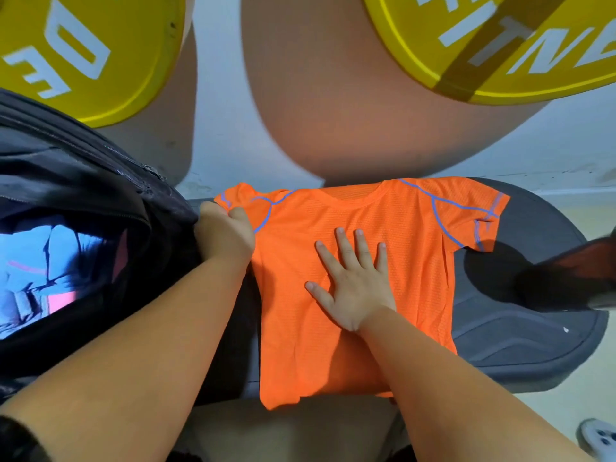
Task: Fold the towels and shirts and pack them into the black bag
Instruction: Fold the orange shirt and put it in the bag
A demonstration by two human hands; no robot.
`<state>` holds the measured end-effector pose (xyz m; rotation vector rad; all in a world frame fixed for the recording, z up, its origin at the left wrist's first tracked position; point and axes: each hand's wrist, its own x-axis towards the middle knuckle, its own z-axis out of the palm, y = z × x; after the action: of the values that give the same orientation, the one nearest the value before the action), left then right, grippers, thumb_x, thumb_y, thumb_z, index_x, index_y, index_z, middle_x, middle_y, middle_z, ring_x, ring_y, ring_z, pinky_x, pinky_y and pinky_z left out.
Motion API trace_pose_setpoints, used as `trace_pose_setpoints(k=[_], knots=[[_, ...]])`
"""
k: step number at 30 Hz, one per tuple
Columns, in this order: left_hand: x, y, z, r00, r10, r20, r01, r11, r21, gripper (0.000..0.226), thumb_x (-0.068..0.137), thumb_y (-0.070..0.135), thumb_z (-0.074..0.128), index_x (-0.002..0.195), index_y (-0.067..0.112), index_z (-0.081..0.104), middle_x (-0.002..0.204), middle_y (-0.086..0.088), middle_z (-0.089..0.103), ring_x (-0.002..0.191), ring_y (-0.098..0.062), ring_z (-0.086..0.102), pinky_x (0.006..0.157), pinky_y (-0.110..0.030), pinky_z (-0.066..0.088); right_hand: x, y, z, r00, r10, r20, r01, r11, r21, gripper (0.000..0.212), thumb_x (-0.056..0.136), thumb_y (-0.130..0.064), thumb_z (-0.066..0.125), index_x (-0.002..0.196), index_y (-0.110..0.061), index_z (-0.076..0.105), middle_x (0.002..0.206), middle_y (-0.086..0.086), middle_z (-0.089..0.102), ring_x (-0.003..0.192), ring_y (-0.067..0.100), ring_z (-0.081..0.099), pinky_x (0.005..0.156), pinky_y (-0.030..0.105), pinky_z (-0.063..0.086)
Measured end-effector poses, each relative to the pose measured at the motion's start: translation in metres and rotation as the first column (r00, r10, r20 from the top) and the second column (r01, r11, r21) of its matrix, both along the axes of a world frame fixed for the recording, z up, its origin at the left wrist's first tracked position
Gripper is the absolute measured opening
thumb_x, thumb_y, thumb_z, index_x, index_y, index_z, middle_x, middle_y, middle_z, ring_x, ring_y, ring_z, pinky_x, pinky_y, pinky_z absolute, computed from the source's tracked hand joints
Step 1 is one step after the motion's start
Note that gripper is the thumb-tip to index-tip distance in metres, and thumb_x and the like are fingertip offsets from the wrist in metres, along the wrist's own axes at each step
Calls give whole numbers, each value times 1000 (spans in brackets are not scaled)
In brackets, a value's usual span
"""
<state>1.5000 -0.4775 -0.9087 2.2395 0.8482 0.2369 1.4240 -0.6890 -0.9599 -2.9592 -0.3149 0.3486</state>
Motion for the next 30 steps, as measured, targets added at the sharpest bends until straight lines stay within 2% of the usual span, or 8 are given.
trace_pose_setpoints(k=[6, 10, 14, 19, 21, 24, 27, 30], knots=[[1, -7, 26, 992, 107, 65, -100, 989, -110, 14, 84, -1, 53, 89, 11, 55, 73, 0, 51, 80, -23, 55, 65, -23, 37, 9, -9, 11, 986, 63, -156, -60, 998, 27, 79, 88, -79, 24, 155, -46, -5, 164, -5, -23, 150, 29, -25, 117, 61, -14], [-10, -28, 18, 981, -164, 103, 164, 986, 13, 19, 76, -1, 53, 74, 17, 57, 74, -2, 59, 74, -24, 58, 65, -30, 47, 19, -20, 26, 970, 77, -230, -47, 990, 133, 72, 92, -71, 34, 156, -43, 14, 167, -7, -8, 153, 24, -13, 120, 57, -5], [-22, -44, -3, 863, -482, 150, 466, 875, 133, 13, 76, 2, 63, 79, 14, 60, 82, -3, 63, 73, -19, 58, 72, -35, 49, 22, -25, 33, 965, 90, -247, -47, 984, 174, 68, 95, -65, 39, 155, -37, 24, 167, -6, 3, 154, 22, -1, 122, 54, 5], [-50, -28, -22, 882, -402, 248, 380, 916, 131, 10, 81, 2, 66, 86, 7, 59, 89, -8, 57, 75, -18, 52, 75, -25, 44, 18, -17, 31, 971, 66, -229, -41, 993, 111, 70, 93, -68, 38, 155, -40, 19, 167, -6, -3, 153, 26, -4, 121, 57, 2], [-54, -26, -28, 967, -214, 137, 218, 976, -21, 17, 84, 15, 69, 93, 7, 57, 92, -15, 63, 78, -21, 59, 72, -22, 43, 15, -11, 27, 970, 55, -237, -34, 995, 92, 74, 92, -71, 35, 156, -43, 10, 166, -5, -12, 153, 28, -12, 120, 59, -5], [-44, -33, -36, 993, -29, -119, -2, 969, -248, 51, 81, 31, 70, 128, 17, 56, 120, -13, 62, 101, -28, 63, 90, -32, 49, 10, -11, 17, 965, 82, -251, -78, 997, 27, 79, 91, -74, 31, 154, -46, -8, 162, -5, -28, 149, 28, -27, 117, 59, -14], [-31, -42, -29, 988, -23, -151, -36, 926, -376, 68, 81, 40, 64, 146, 36, 42, 134, -3, 48, 106, -25, 61, 97, -38, 51, 11, -15, 14, 954, 87, -288, -85, 996, 20, 79, 91, -74, 28, 152, -48, -14, 159, -6, -35, 146, 26, -33, 116, 59, -17], [-23, -43, -25, 976, -152, -154, 93, 938, -335, 57, 86, 41, 61, 142, 35, 50, 131, 1, 41, 112, -22, 54, 99, -30, 43, 12, -15, 14, 947, 89, -308, -81, 996, 37, 76, 91, -74, 25, 152, -49, -14, 158, -8, -36, 145, 24, -36, 115, 58, -19]])
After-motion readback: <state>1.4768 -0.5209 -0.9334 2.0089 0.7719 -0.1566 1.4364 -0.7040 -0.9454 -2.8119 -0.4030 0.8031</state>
